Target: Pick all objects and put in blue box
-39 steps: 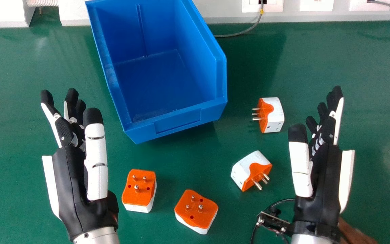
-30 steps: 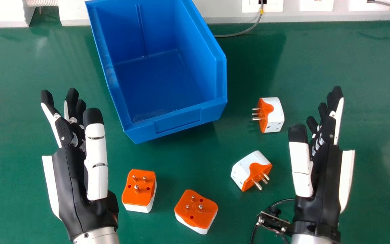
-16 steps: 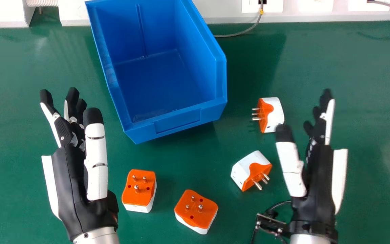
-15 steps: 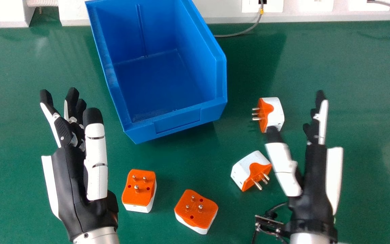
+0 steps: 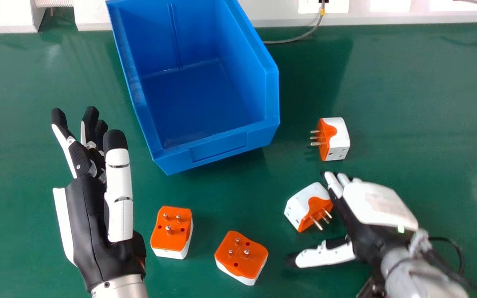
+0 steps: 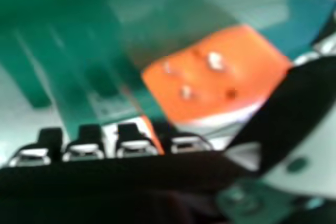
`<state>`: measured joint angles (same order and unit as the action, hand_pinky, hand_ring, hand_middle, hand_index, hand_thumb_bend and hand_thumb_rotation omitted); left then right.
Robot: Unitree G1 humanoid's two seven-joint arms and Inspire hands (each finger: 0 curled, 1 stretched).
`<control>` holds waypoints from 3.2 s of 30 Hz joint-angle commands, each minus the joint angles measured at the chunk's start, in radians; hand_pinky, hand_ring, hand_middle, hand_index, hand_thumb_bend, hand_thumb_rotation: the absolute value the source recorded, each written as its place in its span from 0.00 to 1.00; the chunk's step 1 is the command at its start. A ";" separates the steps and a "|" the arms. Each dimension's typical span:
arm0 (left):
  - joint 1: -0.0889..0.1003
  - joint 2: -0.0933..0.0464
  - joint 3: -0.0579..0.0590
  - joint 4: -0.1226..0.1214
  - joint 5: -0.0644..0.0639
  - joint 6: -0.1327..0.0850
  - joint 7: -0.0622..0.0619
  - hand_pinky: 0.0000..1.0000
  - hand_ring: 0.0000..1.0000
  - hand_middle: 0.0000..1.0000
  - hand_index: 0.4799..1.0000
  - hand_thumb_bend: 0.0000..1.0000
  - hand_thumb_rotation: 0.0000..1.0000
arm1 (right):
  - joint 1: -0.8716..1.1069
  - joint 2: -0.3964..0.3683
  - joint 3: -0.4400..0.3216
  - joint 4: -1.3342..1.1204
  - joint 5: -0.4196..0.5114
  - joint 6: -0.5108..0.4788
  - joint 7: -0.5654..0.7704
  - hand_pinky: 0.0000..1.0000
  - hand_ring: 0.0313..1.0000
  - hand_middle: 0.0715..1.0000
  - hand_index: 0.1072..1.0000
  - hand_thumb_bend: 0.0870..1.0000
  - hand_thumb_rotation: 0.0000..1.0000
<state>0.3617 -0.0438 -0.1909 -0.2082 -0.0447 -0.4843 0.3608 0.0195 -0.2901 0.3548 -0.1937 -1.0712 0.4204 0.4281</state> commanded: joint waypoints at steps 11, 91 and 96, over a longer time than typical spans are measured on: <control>-0.014 -0.087 -0.011 -0.016 0.007 -0.007 0.002 0.94 0.98 0.97 0.91 0.50 0.78 | -0.053 -0.010 -0.022 0.115 0.181 -0.122 -0.130 0.77 0.90 0.95 0.90 0.78 0.37; -0.069 -0.092 0.004 0.027 0.001 -0.027 0.020 0.94 0.97 0.97 0.91 0.57 0.72 | -0.576 0.238 0.007 0.387 0.250 -0.773 -0.870 0.34 0.43 0.45 0.42 0.45 0.00; -0.089 -0.087 0.009 0.042 0.010 -0.038 0.019 0.95 0.97 0.97 0.93 0.55 0.76 | -0.722 0.263 0.032 0.615 0.228 -0.773 -0.959 0.36 0.44 0.44 0.43 0.45 0.00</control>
<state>0.3045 -0.0426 -0.1838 -0.1636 -0.0480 -0.4970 0.3799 -0.6339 -0.0430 0.3780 0.3915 -0.8371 -0.3401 -0.4914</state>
